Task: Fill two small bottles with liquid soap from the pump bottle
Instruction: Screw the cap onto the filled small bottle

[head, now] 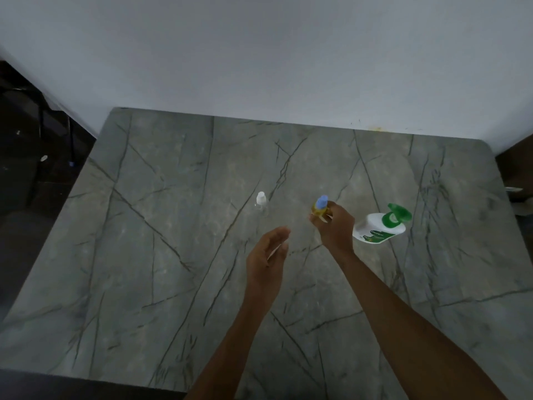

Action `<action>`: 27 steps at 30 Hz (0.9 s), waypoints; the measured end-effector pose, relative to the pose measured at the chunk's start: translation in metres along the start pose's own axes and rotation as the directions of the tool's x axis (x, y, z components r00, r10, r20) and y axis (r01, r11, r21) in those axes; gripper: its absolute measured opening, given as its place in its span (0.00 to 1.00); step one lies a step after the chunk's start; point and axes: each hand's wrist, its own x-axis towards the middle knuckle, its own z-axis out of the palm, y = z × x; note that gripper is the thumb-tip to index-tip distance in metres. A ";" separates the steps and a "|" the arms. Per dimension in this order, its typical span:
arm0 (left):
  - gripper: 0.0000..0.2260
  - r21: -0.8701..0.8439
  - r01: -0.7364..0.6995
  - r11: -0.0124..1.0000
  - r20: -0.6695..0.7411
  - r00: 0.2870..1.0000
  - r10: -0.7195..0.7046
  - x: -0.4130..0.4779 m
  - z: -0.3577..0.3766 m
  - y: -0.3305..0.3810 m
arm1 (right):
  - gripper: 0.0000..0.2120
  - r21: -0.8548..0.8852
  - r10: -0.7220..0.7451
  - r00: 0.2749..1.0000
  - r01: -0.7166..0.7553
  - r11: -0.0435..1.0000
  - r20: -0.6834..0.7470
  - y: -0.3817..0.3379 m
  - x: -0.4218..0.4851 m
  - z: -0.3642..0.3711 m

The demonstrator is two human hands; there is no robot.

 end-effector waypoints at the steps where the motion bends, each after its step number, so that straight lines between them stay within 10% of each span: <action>1: 0.11 -0.003 0.005 1.000 0.000 1.000 -0.005 0.003 0.000 -0.002 | 0.13 -0.004 -0.004 1.000 0.004 1.000 -0.003 0.002 0.004 0.003; 27: 0.10 -0.020 0.059 0.998 0.002 0.998 -0.059 0.030 -0.018 -0.025 | 0.07 -0.054 0.045 0.991 -0.039 0.998 0.130 0.020 0.022 0.022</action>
